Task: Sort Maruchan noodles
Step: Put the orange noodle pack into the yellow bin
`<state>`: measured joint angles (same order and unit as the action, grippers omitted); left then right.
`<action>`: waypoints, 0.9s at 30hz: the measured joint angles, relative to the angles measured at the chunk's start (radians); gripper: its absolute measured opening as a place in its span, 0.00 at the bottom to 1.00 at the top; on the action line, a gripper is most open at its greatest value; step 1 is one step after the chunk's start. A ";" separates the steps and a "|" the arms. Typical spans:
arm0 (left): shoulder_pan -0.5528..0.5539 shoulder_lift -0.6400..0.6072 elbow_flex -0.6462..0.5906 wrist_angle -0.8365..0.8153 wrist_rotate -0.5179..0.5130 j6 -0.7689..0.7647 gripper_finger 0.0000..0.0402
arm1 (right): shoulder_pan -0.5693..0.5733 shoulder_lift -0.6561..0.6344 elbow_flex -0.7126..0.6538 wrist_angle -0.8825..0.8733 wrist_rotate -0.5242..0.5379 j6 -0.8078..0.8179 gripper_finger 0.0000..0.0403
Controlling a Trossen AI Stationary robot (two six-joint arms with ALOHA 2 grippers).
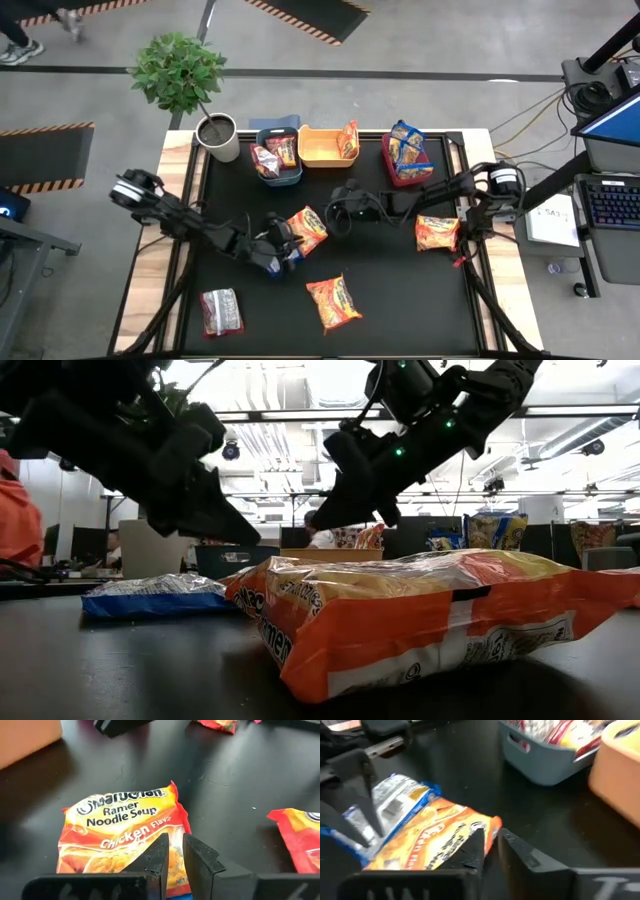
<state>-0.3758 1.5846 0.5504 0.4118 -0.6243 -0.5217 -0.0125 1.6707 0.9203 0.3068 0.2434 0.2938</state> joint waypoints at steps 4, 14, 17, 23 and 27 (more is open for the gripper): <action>0.013 0.016 0.008 0.000 0.015 0.008 0.10 | -0.021 0.000 0.000 -0.018 -0.081 0.067 0.25; 0.024 0.018 0.005 -0.010 0.015 0.014 0.10 | -0.076 -0.001 0.000 -0.049 -0.295 0.212 0.55; 0.024 0.019 0.004 -0.011 0.015 0.023 0.10 | -0.076 -0.001 0.000 -0.043 -0.295 0.190 0.60; 0.025 0.062 0.004 0.000 0.013 0.013 0.10 | -0.076 -0.001 0.008 -0.034 -0.266 0.191 0.66; 0.025 0.094 0.006 0.018 0.013 0.007 0.10 | -0.086 0.001 0.008 -0.039 -0.261 0.242 0.66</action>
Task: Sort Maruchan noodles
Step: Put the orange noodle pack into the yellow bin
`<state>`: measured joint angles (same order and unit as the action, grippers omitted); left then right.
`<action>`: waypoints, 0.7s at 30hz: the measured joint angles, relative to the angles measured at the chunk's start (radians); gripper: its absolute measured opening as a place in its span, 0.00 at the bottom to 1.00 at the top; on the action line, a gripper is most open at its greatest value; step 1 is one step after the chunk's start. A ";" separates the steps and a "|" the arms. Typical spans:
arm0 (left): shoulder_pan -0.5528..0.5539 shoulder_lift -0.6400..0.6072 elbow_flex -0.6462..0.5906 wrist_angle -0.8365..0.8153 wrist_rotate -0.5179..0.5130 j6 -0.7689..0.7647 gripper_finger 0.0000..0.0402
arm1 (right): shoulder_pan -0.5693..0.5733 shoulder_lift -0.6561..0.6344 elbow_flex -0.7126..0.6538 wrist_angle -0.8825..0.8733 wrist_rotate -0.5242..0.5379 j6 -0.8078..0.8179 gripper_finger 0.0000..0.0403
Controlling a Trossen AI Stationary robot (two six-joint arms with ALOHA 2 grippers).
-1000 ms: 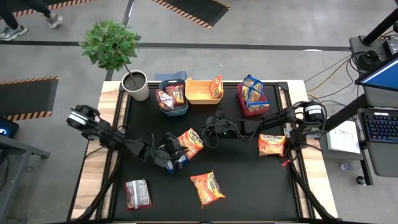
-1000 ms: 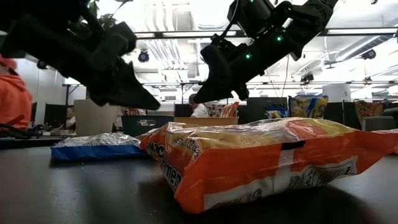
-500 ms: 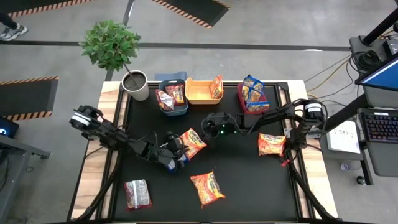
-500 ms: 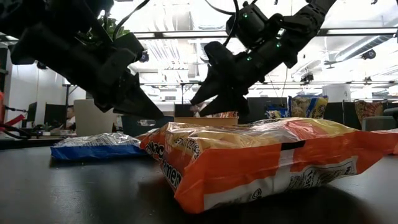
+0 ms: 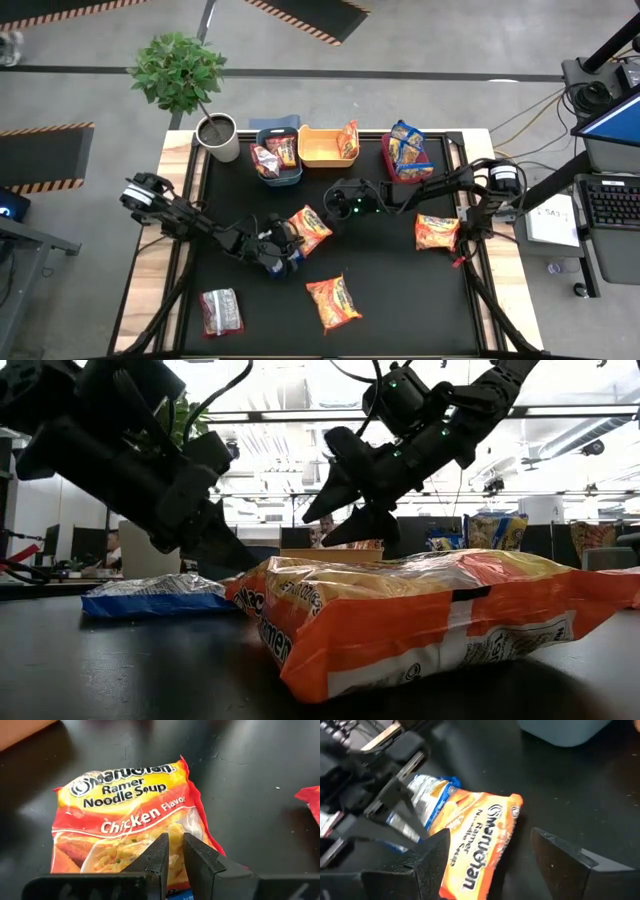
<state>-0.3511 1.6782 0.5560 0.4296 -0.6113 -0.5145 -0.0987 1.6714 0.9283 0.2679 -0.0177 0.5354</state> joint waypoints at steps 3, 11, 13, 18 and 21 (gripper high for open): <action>0.000 0.020 0.001 0.014 0.000 0.000 0.10 | -0.007 0.013 0.000 0.002 0.002 0.035 0.66; 0.006 0.033 0.000 0.022 -0.004 0.005 0.10 | -0.016 0.084 0.000 0.075 -0.010 0.084 0.66; 0.006 0.034 0.000 0.021 -0.004 0.008 0.10 | -0.021 0.098 0.000 0.114 -0.018 0.098 0.66; 0.006 0.034 -0.001 0.014 -0.004 0.009 0.10 | -0.033 0.129 0.000 0.197 -0.043 0.127 0.66; 0.006 0.034 -0.003 0.012 -0.004 0.012 0.10 | -0.033 0.163 0.026 0.200 -0.043 0.134 0.66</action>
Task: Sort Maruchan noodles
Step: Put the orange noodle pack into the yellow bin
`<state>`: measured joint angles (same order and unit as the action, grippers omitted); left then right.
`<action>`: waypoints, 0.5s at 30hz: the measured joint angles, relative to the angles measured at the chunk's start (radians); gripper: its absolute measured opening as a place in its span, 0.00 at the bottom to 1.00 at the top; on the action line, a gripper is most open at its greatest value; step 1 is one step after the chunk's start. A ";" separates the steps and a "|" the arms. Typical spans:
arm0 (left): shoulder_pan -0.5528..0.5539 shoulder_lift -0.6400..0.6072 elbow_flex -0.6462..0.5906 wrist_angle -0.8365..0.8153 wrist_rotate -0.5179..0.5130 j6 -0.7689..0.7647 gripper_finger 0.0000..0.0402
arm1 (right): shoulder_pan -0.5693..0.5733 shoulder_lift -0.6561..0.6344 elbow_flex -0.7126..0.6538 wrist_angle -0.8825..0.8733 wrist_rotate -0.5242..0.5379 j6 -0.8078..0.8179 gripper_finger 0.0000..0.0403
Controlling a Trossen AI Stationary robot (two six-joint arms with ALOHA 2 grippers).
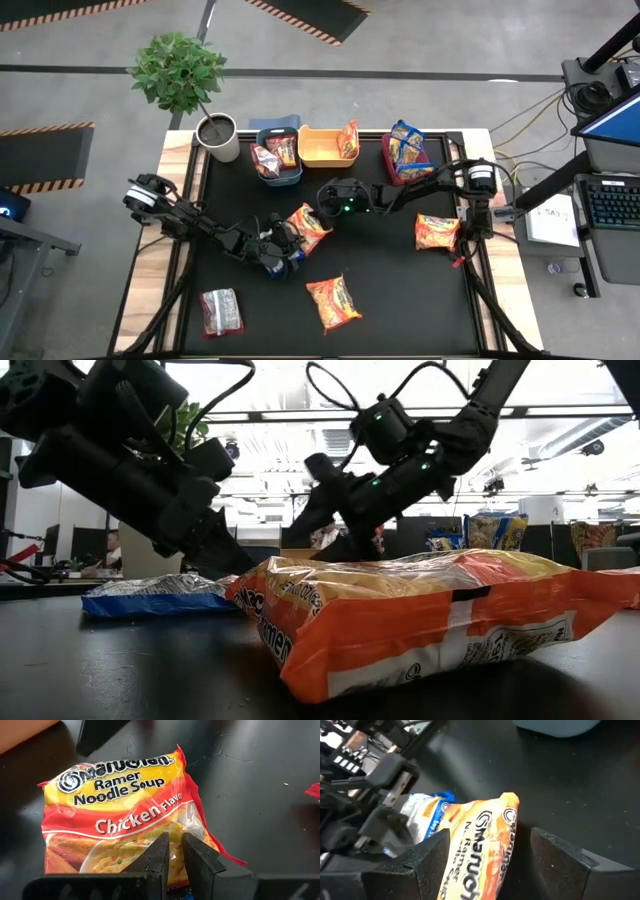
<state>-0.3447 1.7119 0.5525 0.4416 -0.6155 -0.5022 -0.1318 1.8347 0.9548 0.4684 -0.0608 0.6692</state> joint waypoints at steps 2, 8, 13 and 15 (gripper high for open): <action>0.000 0.000 -0.002 0.000 0.000 0.003 0.10 | 0.000 0.035 0.031 0.001 -0.004 -0.003 0.66; 0.000 0.000 -0.003 -0.004 0.000 0.004 0.10 | -0.005 0.133 0.136 -0.030 -0.080 -0.011 0.66; 0.000 0.000 -0.004 -0.005 0.001 0.017 0.10 | -0.008 0.200 0.221 -0.051 -0.196 -0.015 0.65; -0.001 0.000 -0.004 -0.005 0.004 0.022 0.10 | -0.008 0.212 0.239 -0.053 -0.224 -0.016 0.63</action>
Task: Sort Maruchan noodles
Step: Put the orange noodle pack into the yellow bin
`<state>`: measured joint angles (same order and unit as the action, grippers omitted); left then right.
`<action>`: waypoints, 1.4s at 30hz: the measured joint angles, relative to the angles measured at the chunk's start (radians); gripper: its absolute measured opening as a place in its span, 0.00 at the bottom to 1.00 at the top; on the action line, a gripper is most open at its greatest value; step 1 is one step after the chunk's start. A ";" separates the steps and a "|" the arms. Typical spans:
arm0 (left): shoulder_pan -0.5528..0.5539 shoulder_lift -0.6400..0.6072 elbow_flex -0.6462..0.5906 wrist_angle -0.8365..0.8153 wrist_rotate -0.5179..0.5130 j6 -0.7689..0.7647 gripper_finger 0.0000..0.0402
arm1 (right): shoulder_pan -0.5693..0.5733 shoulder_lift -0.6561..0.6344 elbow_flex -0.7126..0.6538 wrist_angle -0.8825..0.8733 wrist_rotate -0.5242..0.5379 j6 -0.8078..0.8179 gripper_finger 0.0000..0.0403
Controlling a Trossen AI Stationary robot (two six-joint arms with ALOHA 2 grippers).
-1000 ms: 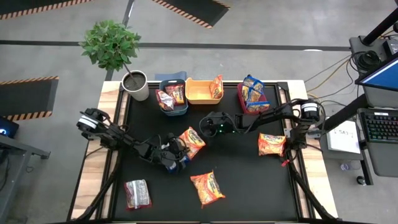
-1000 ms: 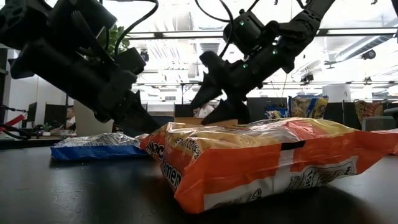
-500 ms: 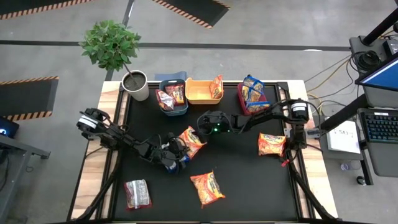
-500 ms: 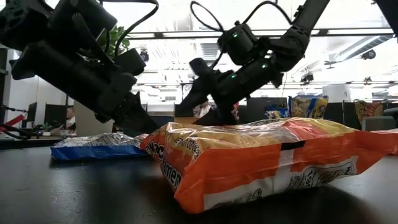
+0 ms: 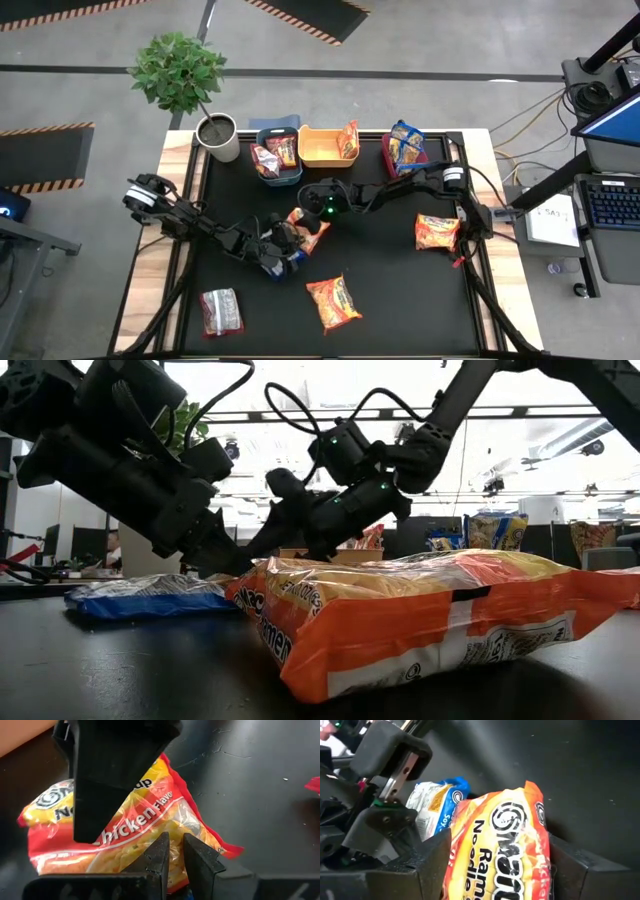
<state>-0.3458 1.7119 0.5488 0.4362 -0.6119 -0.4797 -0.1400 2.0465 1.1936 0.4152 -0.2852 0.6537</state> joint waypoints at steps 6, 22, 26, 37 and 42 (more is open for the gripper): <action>0.000 0.001 0.000 -0.001 0.002 0.000 0.10 | 0.000 -0.005 0.010 -0.041 -0.026 -0.010 0.51; -0.036 -0.074 -0.006 -0.018 0.018 0.090 0.10 | 0.004 -0.029 0.009 -0.044 -0.040 -0.027 0.21; -0.045 -0.152 -0.005 -0.080 0.011 0.105 0.10 | 0.004 -0.070 0.002 -0.045 -0.031 -0.075 0.20; -0.079 -0.434 -0.005 -0.135 -0.007 0.317 0.10 | 0.005 -0.353 -0.198 0.023 0.196 -0.260 0.19; -0.083 -0.485 -0.037 0.140 0.080 0.502 0.10 | 0.039 -0.481 -0.387 0.284 0.333 -0.372 0.19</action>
<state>-0.4287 1.2273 0.5117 0.5760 -0.5318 0.0218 -0.1013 1.5659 0.8067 0.6990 0.0475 0.2812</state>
